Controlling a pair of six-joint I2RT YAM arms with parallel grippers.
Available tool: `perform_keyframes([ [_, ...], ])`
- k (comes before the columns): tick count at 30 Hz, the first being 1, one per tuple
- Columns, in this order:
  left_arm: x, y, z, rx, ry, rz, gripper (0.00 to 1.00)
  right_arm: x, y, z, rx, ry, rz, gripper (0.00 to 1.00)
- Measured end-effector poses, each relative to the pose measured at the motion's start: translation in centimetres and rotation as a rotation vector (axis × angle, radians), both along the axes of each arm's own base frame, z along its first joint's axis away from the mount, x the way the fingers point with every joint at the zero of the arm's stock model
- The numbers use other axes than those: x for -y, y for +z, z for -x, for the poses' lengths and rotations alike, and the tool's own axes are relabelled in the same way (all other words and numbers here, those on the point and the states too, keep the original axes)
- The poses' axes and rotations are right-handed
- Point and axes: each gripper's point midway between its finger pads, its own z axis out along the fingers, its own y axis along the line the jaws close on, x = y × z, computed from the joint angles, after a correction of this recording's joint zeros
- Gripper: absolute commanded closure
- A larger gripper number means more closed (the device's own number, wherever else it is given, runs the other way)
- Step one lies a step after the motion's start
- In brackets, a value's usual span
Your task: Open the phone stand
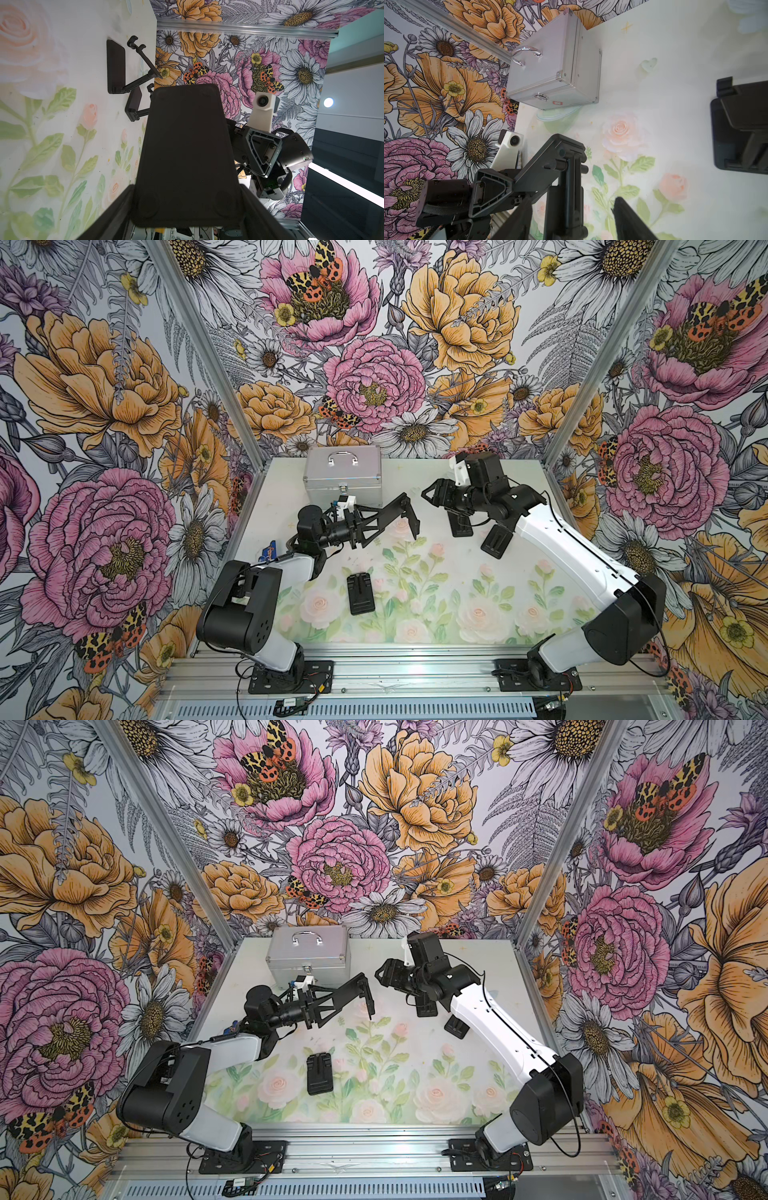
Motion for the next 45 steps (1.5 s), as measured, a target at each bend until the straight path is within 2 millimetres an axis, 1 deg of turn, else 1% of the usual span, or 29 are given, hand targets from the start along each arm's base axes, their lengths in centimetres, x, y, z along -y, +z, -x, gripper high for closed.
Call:
perform_keyframes([
  [3,0.0,0.0,0.0,0.000,0.000,0.000,0.40,-1.0,0.3,0.1,0.035,0.023,0.092,0.40],
  [5,0.0,0.0,0.0,0.000,0.000,0.000,0.41,-1.7,0.1,0.2,0.053,0.039,0.163,0.43],
  [11,-0.1,-0.2,0.2,0.000,0.000,-0.004,0.40,-2.9,-1.4,0.4,0.080,0.073,0.338,0.49],
  [14,-0.1,-0.2,0.2,0.004,-0.001,-0.006,0.40,-3.2,-2.1,0.6,0.084,0.094,0.396,0.52],
  [17,-0.1,-0.2,0.2,0.007,0.000,-0.007,0.40,-3.5,-2.6,0.5,0.089,0.106,0.435,0.55],
  [21,-0.1,-0.4,0.3,0.001,-0.001,-0.009,0.40,-3.8,-3.1,0.4,0.095,0.122,0.473,0.63],
  [30,-0.1,-0.6,0.3,-0.012,-0.001,-0.013,0.40,-4.8,-4.1,0.5,0.095,0.154,0.512,0.66],
  [34,-0.1,-0.6,0.3,-0.013,0.000,-0.014,0.40,-5.3,-4.8,0.5,0.090,0.172,0.528,0.73],
  [36,-0.1,-0.6,0.3,-0.013,0.000,-0.014,0.40,-5.4,-5.1,0.5,0.086,0.178,0.535,0.78],
  [41,0.0,-0.6,0.4,-0.010,-0.007,-0.014,0.40,-5.2,-5.1,0.3,0.095,0.169,0.549,1.00],
  [45,0.0,-0.3,0.6,-0.007,-0.007,-0.014,0.40,-5.2,-4.9,0.1,0.105,0.166,0.553,1.00],
])
